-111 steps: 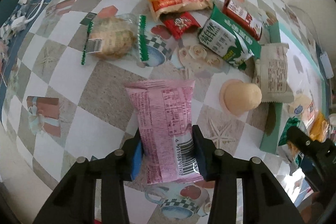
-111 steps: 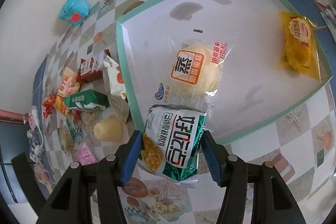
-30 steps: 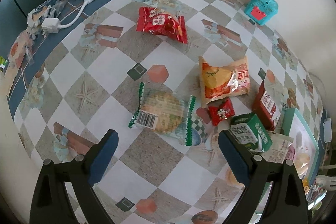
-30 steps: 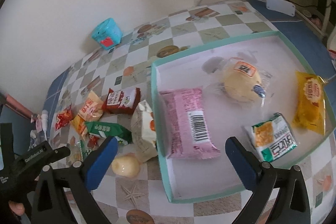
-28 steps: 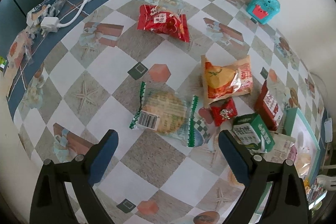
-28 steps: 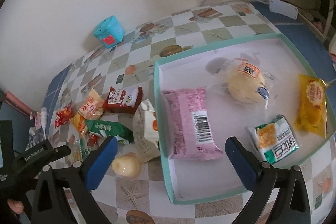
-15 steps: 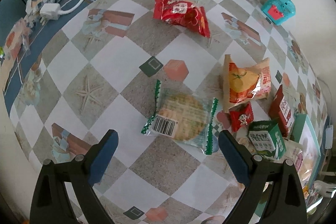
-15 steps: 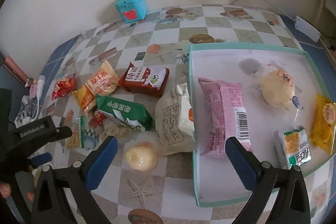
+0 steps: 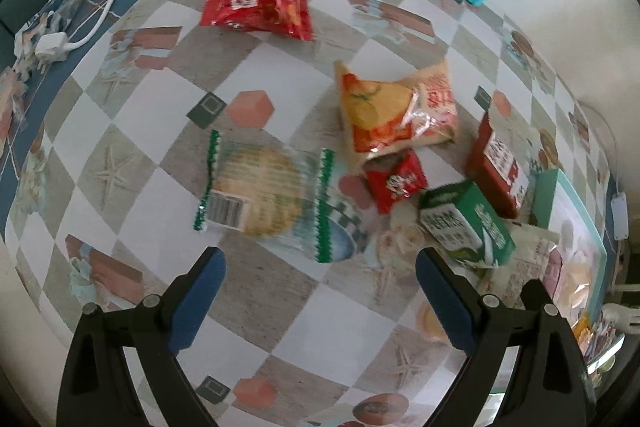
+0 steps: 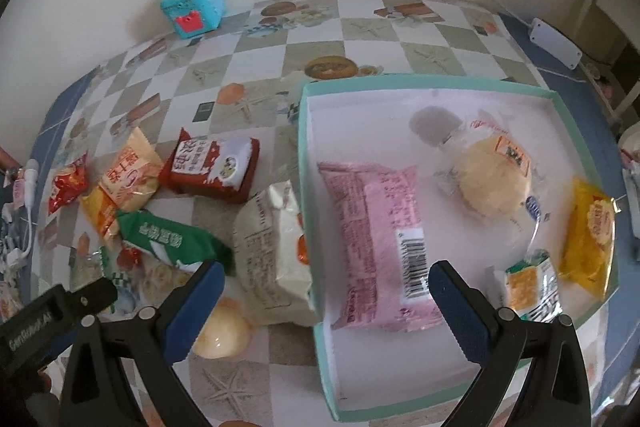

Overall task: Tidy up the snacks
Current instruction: 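Move left gripper to the small round bun and close on it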

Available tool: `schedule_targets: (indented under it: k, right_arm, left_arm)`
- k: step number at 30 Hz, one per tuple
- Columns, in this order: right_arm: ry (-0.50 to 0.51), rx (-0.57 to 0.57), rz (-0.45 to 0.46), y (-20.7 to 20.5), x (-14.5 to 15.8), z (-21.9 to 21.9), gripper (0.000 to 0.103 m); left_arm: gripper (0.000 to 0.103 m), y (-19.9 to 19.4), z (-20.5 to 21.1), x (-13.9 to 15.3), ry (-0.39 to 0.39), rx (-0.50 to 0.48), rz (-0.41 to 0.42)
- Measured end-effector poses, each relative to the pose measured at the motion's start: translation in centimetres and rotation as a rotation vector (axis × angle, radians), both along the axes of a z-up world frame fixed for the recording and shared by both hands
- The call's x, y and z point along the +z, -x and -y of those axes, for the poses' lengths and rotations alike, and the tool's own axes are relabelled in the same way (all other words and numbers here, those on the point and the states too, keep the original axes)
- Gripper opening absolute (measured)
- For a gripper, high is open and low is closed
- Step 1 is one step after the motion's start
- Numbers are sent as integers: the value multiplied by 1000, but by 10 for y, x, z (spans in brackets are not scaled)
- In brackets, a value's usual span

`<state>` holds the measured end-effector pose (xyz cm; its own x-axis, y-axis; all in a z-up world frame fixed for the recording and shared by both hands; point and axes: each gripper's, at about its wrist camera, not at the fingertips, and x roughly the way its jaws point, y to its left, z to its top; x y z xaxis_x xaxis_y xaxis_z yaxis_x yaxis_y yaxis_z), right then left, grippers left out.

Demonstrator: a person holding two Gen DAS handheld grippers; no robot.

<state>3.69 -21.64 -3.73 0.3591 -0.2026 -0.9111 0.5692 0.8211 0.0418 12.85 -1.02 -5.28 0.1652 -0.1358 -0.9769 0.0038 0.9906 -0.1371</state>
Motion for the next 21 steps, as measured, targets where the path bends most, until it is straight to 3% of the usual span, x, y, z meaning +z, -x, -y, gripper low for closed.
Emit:
schedule_targets:
  k: [6,12,21]
  right_arm:
    - [22,-15,76,5,14,9,101]
    - [-79,-13,113,12,7,20,97]
    - [-77,0,162,22,14,31,99]
  left_arm:
    - [96,4,6,1,-33,-9,17]
    - [96,9,16,0,-38,-34,15]
    - [96,31,73,0,-29,-154,12]
